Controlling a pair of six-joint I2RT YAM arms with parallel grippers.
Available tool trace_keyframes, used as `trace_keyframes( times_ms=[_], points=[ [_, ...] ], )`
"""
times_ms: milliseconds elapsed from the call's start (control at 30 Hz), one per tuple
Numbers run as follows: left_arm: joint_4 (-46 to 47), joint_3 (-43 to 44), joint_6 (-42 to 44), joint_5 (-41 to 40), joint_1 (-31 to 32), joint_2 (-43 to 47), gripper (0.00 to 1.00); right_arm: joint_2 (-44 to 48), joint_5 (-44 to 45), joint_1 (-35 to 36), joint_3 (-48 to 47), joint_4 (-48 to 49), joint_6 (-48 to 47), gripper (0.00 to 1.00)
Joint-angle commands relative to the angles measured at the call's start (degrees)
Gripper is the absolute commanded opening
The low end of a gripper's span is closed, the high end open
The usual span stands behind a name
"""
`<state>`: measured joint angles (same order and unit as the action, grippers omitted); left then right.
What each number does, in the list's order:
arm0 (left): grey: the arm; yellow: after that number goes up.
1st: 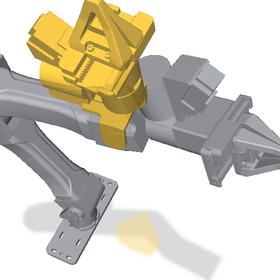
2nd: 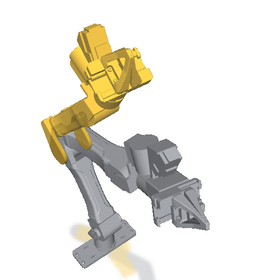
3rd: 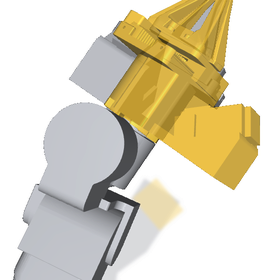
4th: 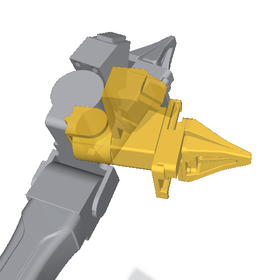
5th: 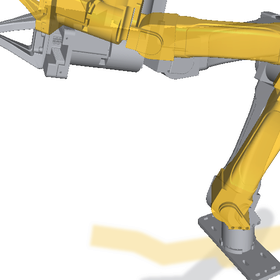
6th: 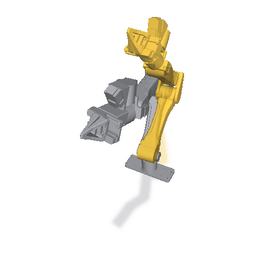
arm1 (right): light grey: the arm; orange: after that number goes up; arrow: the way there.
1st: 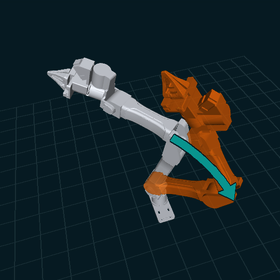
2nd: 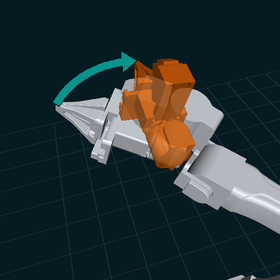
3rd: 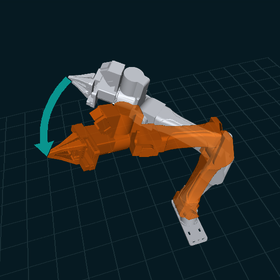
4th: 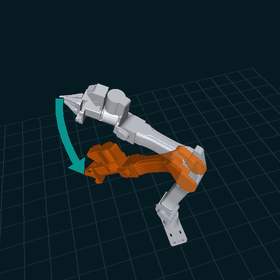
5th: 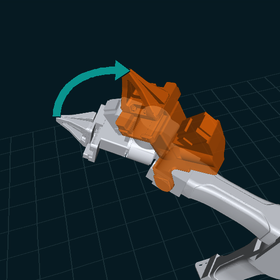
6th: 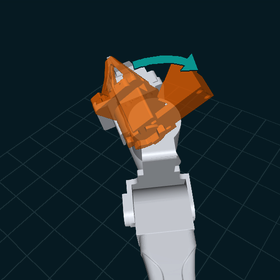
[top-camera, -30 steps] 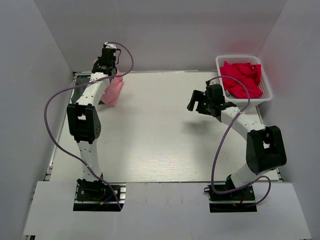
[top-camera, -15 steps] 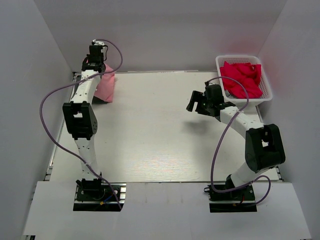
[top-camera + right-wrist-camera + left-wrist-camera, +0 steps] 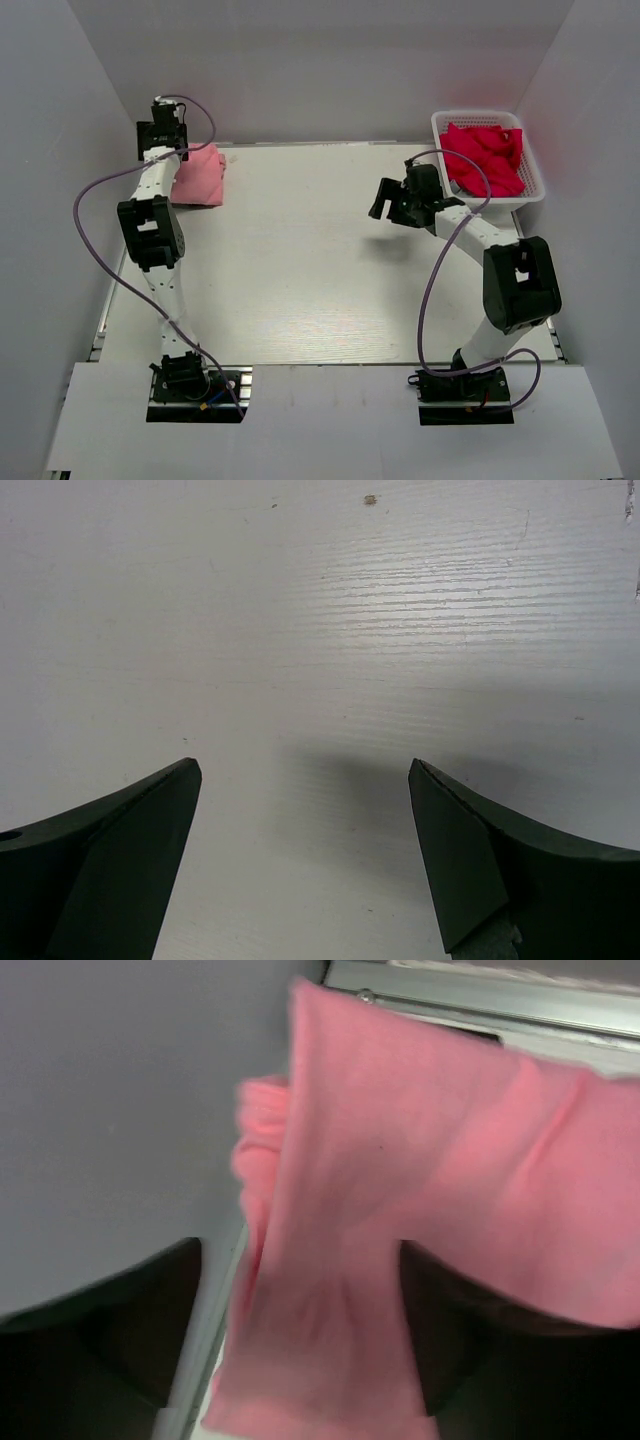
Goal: Fold and stack the t-shirts
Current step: Put the neatly folded tshirt into the corner of the board with the left arm
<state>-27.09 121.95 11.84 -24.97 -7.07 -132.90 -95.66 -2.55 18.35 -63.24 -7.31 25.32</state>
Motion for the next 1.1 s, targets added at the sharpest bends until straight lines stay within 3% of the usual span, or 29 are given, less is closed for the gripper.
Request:
trace_keyframes(
  times_ms=[0, 200, 367, 467, 500, 567, 633, 667, 733, 767, 800, 933, 1067],
  points=[
    [4.2, 4.9, -0.7, -6.2, -1.2, -1.0, 1.0, -0.9, -0.4, 0.0, -2.9, -0.3, -0.1, 0.9],
    [-3.3, 7.3, -7.8, -2.2, -0.3, 4.0, 1.0, 2.1, -1.1, 0.2, -1.2, -0.4, -0.5, 0.9],
    [-8.4, -3.2, -18.7, 9.1, 0.9, 16.0, 1.0, 9.1, -2.5, 0.1, 5.3, 2.5, 0.1, 0.9],
    [-3.7, -22.5, -27.7, 19.0, 2.4, 27.1, 1.0, 12.3, -3.5, 0.2, 9.4, 3.5, 0.6, 0.9],
    [-1.1, -27.4, -28.5, 25.5, 3.1, 30.0, 1.0, 13.0, -4.1, 0.1, 11.6, 4.0, 0.8, 0.9],
    [3.5, -42.0, -30.4, 29.0, 6.6, 39.6, 1.0, 15.6, -4.9, 0.1, 14.1, 4.2, 1.2, 0.9],
    [10.8, -52.3, -34.4, 31.6, 9.3, 46.6, 1.0, 17.9, -5.5, 0.1, 16.8, 5.2, 1.8, 0.9],
    [13.4, -63.0, -35.9, 33.8, 10.3, 53.9, 1.0, 19.7, -6.2, 0.1, 19.5, 5.8, 2.4, 0.9],
    [24.8, -74.6, -40.3, 43.2, 12.2, 61.8, 1.0, 22.6, -7.1, 0.0, 25.8, 9.9, 3.2, 0.9],
    [28.3, -84.5, -41.1, 46.3, 12.2, 65.8, 1.0, 23.8, -7.1, 0.1, 27.2, 10.7, 4.7, 0.9],
    [30.1, -88.2, -43.1, 48.2, 13.0, 73.1, 1.0, 26.9, -6.9, 0.0, 28.7, 11.5, 5.2, 0.9],
    [27.9, -98.3, -44.7, 46.9, 14.1, 87.6, 1.0, 32.6, -10.2, 0.1, 38.5, 19.5, 6.9, 0.9],
    [26.3, -100.6, -44.7, 44.9, 14.1, 95.3, 1.0, 37.4, -10.3, 0.1, 40.3, 20.3, 6.2, 0.9]
  ],
)
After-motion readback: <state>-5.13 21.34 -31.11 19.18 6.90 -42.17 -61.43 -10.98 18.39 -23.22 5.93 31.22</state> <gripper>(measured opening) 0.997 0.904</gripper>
